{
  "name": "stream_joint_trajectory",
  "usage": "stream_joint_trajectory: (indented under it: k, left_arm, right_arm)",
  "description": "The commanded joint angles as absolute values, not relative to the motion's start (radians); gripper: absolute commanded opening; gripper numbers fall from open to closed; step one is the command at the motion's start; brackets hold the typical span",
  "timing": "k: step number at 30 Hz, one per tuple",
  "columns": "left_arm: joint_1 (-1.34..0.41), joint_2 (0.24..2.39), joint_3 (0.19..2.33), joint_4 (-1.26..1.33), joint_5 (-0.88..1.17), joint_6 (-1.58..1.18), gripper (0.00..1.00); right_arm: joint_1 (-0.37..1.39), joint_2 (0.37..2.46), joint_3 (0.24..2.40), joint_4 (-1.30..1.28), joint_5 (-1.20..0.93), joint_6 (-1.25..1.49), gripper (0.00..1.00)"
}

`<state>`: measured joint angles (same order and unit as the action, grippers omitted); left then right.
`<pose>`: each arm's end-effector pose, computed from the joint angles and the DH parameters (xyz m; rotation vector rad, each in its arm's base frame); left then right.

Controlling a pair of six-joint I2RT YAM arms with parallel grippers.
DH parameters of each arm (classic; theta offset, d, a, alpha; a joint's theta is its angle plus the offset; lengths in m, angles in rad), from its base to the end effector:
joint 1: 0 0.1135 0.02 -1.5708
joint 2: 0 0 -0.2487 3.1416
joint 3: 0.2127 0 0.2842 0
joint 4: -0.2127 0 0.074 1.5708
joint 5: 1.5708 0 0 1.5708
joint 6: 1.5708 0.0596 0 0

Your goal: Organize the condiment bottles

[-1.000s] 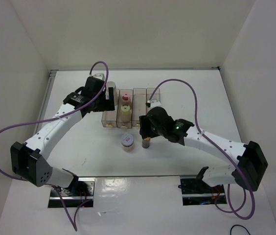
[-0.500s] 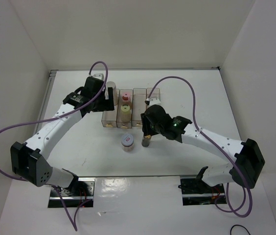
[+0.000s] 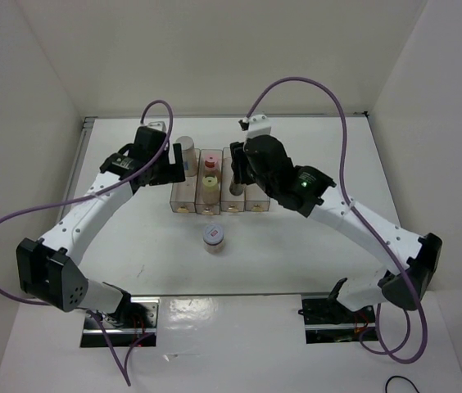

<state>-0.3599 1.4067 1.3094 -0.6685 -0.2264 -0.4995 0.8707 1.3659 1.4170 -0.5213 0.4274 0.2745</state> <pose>0.3387 -0.1132 0.3000 -0.2733 2.3023 -0.1714 0.2496 0.2579 0.3730 -0.3313 1.9807 0.2986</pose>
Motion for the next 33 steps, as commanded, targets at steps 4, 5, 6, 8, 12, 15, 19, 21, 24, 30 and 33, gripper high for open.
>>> stream_joint_trajectory:
  k: [4, 5, 6, 8, 12, 15, 19, 21, 24, 30, 33]
  left_arm:
    - [-0.331, 1.359, 1.293, -0.627, -0.201, -0.482, 0.99]
    - [-0.331, 1.359, 1.293, -0.627, -0.189, -0.482, 0.99]
    - [-0.322, 1.359, 1.284, -0.627, -0.189, -0.482, 0.99]
    - [-0.322, 1.350, 1.284, -0.627, -0.179, -0.482, 0.99]
    - [-0.304, 1.350, 1.275, -0.617, -0.170, -0.473, 0.99]
    - [-0.295, 1.350, 1.275, -0.617, -0.170, -0.472, 0.99]
    - [-0.285, 1.350, 1.275, -0.617, -0.170, -0.463, 0.99]
    - [-0.275, 1.350, 1.275, -0.617, -0.160, -0.463, 0.99]
    - [-0.275, 1.359, 1.275, -0.617, -0.160, -0.463, 0.99]
    - [-0.265, 1.377, 1.275, -0.617, -0.150, -0.454, 0.99]
    - [-0.265, 1.387, 1.275, -0.617, -0.150, -0.454, 0.99]
  right_arm:
    - [0.816, 1.548, 1.566, -0.390, 0.537, 0.155, 0.12]
    - [0.805, 1.572, 1.583, -0.390, 0.549, 0.155, 0.12]
    - [0.805, 1.594, 1.610, -0.377, 0.560, 0.141, 0.12]
    - [0.779, 1.652, 1.626, -0.359, 0.560, 0.130, 0.12]
    - [0.739, 1.719, 1.651, -0.322, 0.499, 0.141, 0.11]
    - [0.718, 1.747, 1.651, -0.285, 0.480, 0.141, 0.11]
    - [0.709, 1.776, 1.651, -0.250, 0.453, 0.164, 0.11]
    - [0.696, 1.799, 1.628, -0.219, 0.434, 0.176, 0.10]
    - [0.684, 1.810, 1.606, -0.193, 0.408, 0.219, 0.10]
    - [0.684, 1.841, 1.585, -0.173, 0.397, 0.229, 0.10]
    - [0.675, 1.867, 1.585, -0.163, 0.397, 0.238, 0.10]
